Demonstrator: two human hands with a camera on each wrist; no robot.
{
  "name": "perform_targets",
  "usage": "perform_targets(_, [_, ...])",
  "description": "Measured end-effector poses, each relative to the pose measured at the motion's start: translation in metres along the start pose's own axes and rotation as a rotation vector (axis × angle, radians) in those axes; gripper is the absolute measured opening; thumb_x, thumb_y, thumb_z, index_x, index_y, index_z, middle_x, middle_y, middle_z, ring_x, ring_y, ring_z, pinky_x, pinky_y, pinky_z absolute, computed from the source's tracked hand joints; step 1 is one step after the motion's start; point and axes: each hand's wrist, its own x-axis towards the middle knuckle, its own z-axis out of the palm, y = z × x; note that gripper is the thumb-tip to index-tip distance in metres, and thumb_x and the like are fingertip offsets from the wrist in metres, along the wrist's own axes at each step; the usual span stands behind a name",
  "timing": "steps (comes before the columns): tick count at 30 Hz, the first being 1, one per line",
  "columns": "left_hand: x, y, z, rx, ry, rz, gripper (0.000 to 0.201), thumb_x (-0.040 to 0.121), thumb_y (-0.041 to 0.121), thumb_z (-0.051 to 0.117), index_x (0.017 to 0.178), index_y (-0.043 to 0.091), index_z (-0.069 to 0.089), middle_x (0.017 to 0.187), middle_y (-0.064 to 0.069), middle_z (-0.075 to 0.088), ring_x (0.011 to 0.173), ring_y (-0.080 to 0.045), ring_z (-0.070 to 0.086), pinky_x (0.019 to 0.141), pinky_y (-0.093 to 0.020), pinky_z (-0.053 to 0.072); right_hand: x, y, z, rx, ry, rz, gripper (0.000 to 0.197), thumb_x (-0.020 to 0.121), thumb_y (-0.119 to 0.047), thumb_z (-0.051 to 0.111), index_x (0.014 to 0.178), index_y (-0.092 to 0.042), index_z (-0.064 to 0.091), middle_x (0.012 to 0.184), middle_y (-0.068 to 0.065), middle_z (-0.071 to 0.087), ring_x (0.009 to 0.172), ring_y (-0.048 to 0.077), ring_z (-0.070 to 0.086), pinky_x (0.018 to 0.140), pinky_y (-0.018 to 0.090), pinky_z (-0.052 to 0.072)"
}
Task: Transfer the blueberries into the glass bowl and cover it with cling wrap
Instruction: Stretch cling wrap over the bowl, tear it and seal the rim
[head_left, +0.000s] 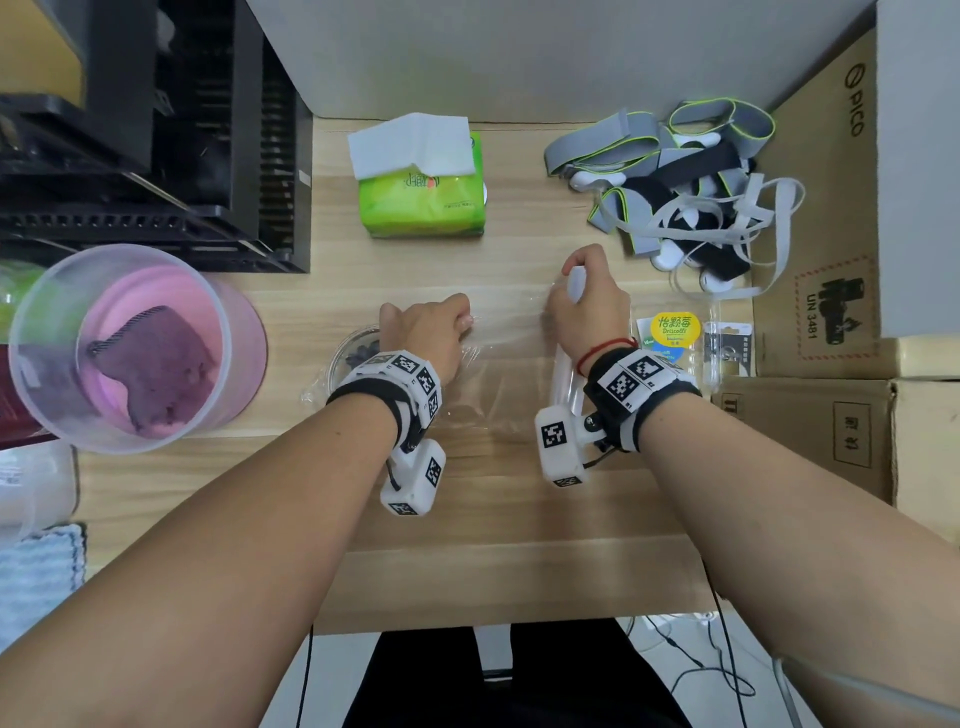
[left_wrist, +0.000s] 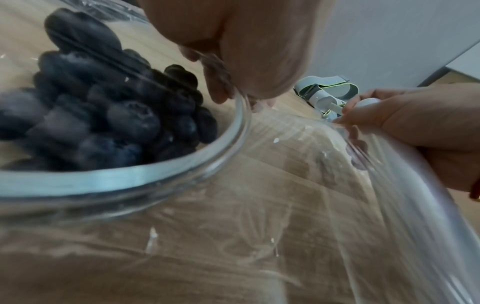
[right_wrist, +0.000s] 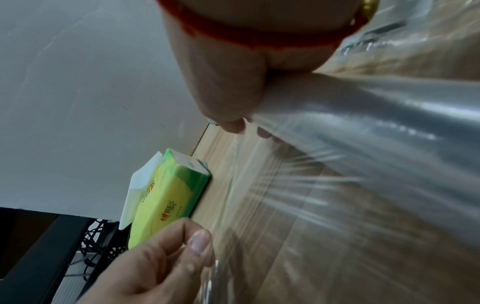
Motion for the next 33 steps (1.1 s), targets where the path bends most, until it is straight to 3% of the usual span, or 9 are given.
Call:
perform_targets(6, [-0.001,-0.004,0.001,-0.041,0.043,0.018,0.025,0.103,0.021,0.032,0.088,0.023,0.052,0.062,0.006,0.057,0.071,-0.026,0.054,0.071,-0.035,0.014,0.005,0.001,-0.011,0.026,0.055,0.011,0.015,0.086,-0.015,0.05,0.101,-0.019,0.049,0.074,0.009,0.058,0.073,0.037,0.059,0.066,0.043,0.052])
perform_targets(8, [-0.004,-0.004,-0.004,-0.04,0.004,0.035,0.029,0.105,0.033,0.027,0.09,0.026,0.05,0.06,0.009,0.052,0.073,-0.025,0.054,0.076,-0.037,0.019,0.003,0.0,-0.011,0.053,0.033,0.01,0.014,0.085,-0.018,0.051,0.099,-0.023,0.049,0.069,0.006,0.055,0.068,0.034,0.058,0.064,0.042,0.053])
perform_targets(11, [-0.009,0.004,-0.011,-0.034,-0.101,0.074,0.042,0.1,0.058,0.019,0.095,0.031,0.051,0.068,0.01,0.06,0.077,-0.02,0.052,0.084,-0.041,0.025,-0.001,-0.002,-0.009,0.075,-0.008,-0.014,0.015,0.085,-0.019,0.053,0.099,-0.023,0.048,0.064,0.004,0.051,0.055,0.024,0.05,0.059,0.038,0.049])
perform_targets(13, [-0.012,0.013,-0.011,0.006,-0.178,0.138,0.048,0.096,0.065,0.023,0.095,0.033,0.057,0.073,0.012,0.065,0.082,-0.017,0.053,0.086,-0.041,0.025,-0.004,-0.002,-0.006,0.077,-0.011,-0.027,0.015,0.085,-0.02,0.054,0.098,-0.023,0.049,0.064,0.005,0.05,0.053,0.022,0.045,0.057,0.036,0.046])
perform_targets(18, [-0.014,0.023,-0.003,-0.075,-0.137,0.096,0.041,0.103,0.042,0.038,0.073,0.029,0.062,0.061,0.018,0.054,0.078,-0.013,0.052,0.085,-0.037,0.023,-0.006,0.001,-0.007,0.023,0.0,-0.056,0.019,0.084,-0.014,0.052,0.102,-0.018,0.049,0.062,0.002,0.048,0.059,0.028,0.05,0.06,0.04,0.046])
perform_targets(20, [-0.014,0.023,-0.001,-0.086,-0.125,0.081,0.04,0.103,0.039,0.039,0.073,0.028,0.063,0.062,0.018,0.056,0.078,-0.012,0.052,0.086,-0.037,0.023,-0.005,0.004,-0.008,-0.008,0.021,-0.07,0.021,0.082,-0.01,0.05,0.103,-0.016,0.049,0.067,0.008,0.053,0.067,0.036,0.055,0.061,0.043,0.048])
perform_targets(24, [-0.012,0.021,-0.001,-0.116,-0.147,0.066,0.039,0.103,0.038,0.039,0.072,0.03,0.061,0.067,0.021,0.058,0.082,-0.011,0.052,0.089,-0.037,0.023,-0.001,0.008,-0.014,-0.079,0.079,-0.065,0.023,0.082,-0.006,0.05,0.104,-0.013,0.049,0.077,0.013,0.057,0.07,0.033,0.052,0.06,0.034,0.034])
perform_targets(29, [-0.012,0.005,-0.007,-0.123,-0.089,0.007,0.039,0.103,0.029,0.037,0.071,0.022,0.058,0.064,0.015,0.057,0.073,-0.011,0.049,0.08,-0.034,0.018,0.011,0.02,-0.039,-0.071,0.19,-0.001,0.025,0.08,-0.006,0.051,0.105,-0.012,0.051,0.083,0.009,0.058,0.077,0.034,0.057,0.067,0.034,0.041])
perform_targets(33, [-0.015,0.019,-0.009,-0.066,-0.164,0.093,0.042,0.102,0.049,0.035,0.076,0.029,0.061,0.065,0.016,0.057,0.08,-0.014,0.049,0.082,-0.036,0.019,0.004,0.01,-0.03,-0.04,0.109,-0.049,0.023,0.08,-0.008,0.05,0.103,-0.015,0.051,0.077,0.009,0.058,0.073,0.034,0.057,0.065,0.037,0.044])
